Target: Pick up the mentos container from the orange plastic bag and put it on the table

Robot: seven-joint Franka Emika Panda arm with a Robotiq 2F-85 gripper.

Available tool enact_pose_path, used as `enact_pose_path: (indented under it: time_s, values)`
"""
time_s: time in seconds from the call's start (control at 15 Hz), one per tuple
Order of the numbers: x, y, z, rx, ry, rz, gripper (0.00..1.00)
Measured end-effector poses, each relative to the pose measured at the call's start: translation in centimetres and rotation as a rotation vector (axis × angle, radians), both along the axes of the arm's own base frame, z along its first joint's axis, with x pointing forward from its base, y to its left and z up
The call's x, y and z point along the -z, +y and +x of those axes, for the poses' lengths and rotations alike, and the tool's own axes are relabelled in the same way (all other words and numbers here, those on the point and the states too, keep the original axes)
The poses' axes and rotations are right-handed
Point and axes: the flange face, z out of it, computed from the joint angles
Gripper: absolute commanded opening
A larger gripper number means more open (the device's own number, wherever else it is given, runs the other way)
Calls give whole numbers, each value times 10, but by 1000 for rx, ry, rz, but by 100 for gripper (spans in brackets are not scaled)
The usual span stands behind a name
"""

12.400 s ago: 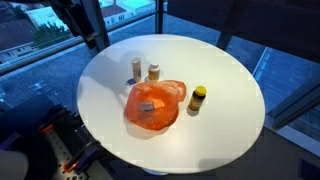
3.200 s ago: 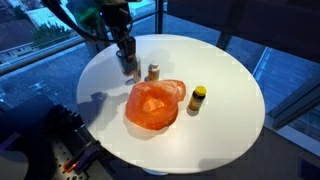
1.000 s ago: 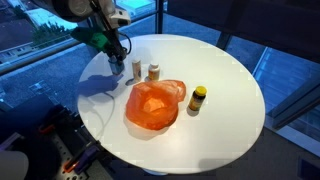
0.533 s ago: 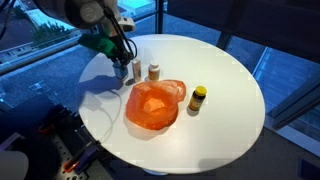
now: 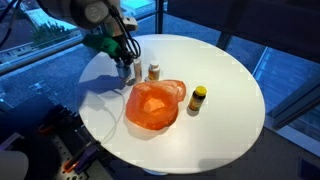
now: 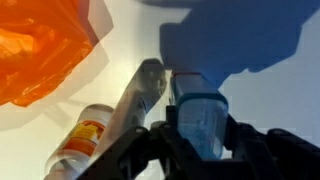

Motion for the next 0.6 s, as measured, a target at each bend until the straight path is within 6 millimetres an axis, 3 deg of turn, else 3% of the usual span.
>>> enact_pose_path:
  time_s: [0.6]
  values:
    - [1,-2,1,2,0,-4,18]
